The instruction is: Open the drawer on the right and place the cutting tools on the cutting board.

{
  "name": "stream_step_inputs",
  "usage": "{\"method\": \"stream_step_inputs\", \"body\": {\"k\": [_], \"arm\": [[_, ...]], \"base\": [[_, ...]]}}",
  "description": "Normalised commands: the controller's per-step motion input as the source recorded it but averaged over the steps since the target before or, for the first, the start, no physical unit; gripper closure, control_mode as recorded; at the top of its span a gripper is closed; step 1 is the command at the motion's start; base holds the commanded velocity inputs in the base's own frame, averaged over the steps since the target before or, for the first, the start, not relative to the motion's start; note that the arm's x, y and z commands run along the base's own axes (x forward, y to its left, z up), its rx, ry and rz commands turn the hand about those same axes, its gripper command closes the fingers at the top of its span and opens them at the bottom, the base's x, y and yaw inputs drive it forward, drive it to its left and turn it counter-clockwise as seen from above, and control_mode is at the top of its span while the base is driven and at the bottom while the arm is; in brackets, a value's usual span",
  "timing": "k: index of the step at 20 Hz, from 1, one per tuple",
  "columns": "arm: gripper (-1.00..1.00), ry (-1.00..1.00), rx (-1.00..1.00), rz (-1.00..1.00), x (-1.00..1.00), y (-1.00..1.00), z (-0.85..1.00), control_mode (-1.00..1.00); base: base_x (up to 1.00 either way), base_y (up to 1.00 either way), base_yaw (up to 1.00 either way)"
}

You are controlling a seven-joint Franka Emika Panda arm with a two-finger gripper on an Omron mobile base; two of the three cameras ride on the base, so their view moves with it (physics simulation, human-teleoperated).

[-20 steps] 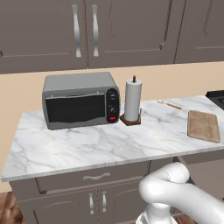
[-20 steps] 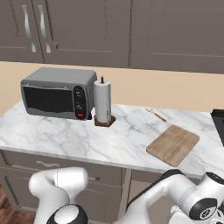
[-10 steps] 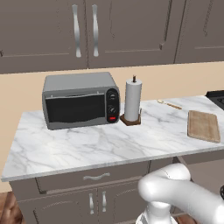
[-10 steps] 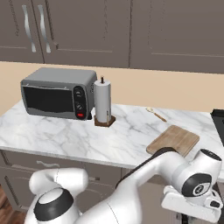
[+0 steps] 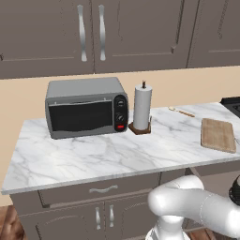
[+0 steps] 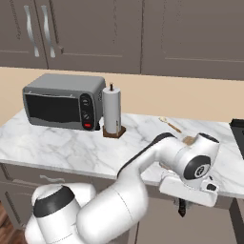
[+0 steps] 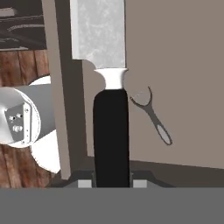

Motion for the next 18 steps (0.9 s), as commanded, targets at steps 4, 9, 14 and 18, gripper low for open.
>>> {"method": "stream_step_inputs", "body": {"k": [4,9,14,18], "arm": [[1.0,0.0,0.03,0.0,0.94,0.13,0.04,-1.0],[1.0,0.0,0.01,0.0,0.86,0.08,0.0,-1.0],[1.0,0.0,0.0,-0.03,0.73,0.02,0.0,-1.0],[1.0,0.0,0.0,-0.07,0.81,0.0,0.0,-1.0]], "base": [[0.0,0.0,0.0],[0.0,0.0,0.0],[0.0,0.0,0.0],[0.0,0.0,0.0]]}}
